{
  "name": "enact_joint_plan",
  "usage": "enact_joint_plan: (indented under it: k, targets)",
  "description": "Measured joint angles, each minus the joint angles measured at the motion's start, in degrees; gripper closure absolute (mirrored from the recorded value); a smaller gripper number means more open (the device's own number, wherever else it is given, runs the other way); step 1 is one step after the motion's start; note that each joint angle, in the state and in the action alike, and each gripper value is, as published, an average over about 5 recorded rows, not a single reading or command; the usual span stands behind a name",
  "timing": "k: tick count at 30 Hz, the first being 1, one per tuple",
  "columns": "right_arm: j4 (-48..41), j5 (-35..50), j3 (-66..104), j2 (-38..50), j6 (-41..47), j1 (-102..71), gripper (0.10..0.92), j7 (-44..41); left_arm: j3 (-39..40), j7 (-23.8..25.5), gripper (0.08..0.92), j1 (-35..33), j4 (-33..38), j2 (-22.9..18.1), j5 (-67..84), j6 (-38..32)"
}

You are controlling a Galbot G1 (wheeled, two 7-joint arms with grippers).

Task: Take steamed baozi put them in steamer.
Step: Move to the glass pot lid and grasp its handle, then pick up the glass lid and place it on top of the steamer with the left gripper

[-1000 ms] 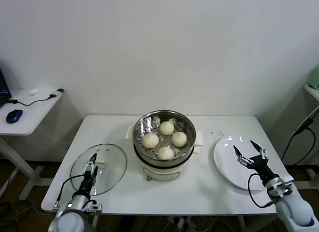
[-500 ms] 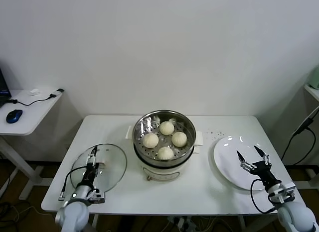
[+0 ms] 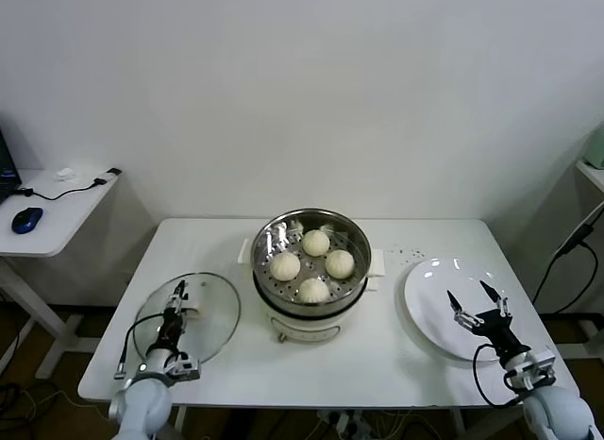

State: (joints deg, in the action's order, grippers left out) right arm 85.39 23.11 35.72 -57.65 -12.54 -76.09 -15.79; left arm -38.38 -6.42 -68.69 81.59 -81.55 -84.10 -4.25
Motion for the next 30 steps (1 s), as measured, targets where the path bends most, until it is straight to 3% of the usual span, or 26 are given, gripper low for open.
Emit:
enact_joint_plan:
  k: [11,20,30]
  targets:
    - [-1.42,-0.77,-0.32,-0.14,-0.38,1.14,0.203,-0.42,0.39,-0.37,0.832,-1.13,1.5,1.42,2.94,1.44]
    - [-2.26,-0.67,-0.47,0.68,-0.56,2.1,0.203,-0.54,0.09,-0.2,0.851,-4.58,8.44,3.94,6.55,4.35]
    - [-3.44,-0.63,-1.13,1.61,-0.53,3.64,0.203,-0.42,0.65,2.66,0.851,-11.26,24.84,10.87,11.46,14.45]
